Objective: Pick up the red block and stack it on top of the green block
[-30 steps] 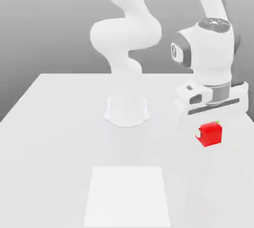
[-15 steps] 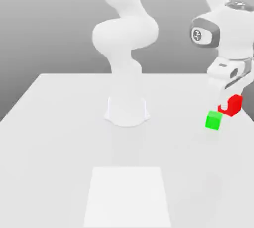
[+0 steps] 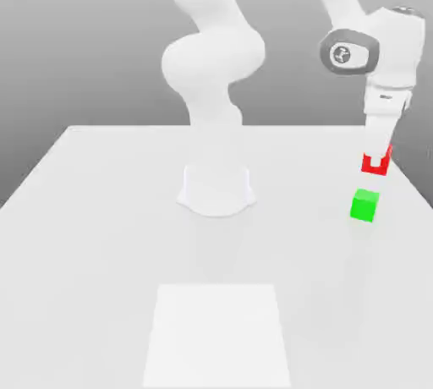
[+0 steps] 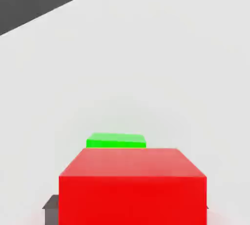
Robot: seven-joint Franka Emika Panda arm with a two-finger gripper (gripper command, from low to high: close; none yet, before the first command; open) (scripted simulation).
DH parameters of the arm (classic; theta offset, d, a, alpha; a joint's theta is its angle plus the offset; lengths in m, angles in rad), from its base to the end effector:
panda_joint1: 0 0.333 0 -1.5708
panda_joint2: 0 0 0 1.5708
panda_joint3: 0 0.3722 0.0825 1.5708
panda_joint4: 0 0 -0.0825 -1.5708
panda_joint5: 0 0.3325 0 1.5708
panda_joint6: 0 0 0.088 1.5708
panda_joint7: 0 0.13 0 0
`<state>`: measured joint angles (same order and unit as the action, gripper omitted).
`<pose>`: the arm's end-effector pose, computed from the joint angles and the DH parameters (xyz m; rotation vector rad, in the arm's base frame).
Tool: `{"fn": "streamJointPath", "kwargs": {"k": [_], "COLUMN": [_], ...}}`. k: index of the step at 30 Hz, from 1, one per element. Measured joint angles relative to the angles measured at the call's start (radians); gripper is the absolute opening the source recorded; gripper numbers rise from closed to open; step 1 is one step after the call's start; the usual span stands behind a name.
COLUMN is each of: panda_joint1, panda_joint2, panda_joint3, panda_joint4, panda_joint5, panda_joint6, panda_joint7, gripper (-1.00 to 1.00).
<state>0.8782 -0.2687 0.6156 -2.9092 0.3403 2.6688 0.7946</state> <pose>0.0369 0.3011 0.3205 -3.0822 -0.5886 -0.0038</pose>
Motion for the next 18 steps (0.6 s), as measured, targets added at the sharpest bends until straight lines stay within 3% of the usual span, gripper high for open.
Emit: {"fn": "streamJointPath", "kwargs": {"k": [10, 17, 18], "panda_joint1": [-0.092, -0.142, -0.139], "panda_joint2": [0.155, 0.287, 0.304], "panda_joint3": [0.062, 0.034, 0.019], "panda_joint4": [0.0, 0.0, 0.001], "panda_joint5": [-0.152, -0.414, -0.456], "panda_joint6": [0.153, 0.257, 0.268], "panda_joint7": [0.102, 0.285, 0.315], "gripper": [-1.0, -1.0, 1.0]}}
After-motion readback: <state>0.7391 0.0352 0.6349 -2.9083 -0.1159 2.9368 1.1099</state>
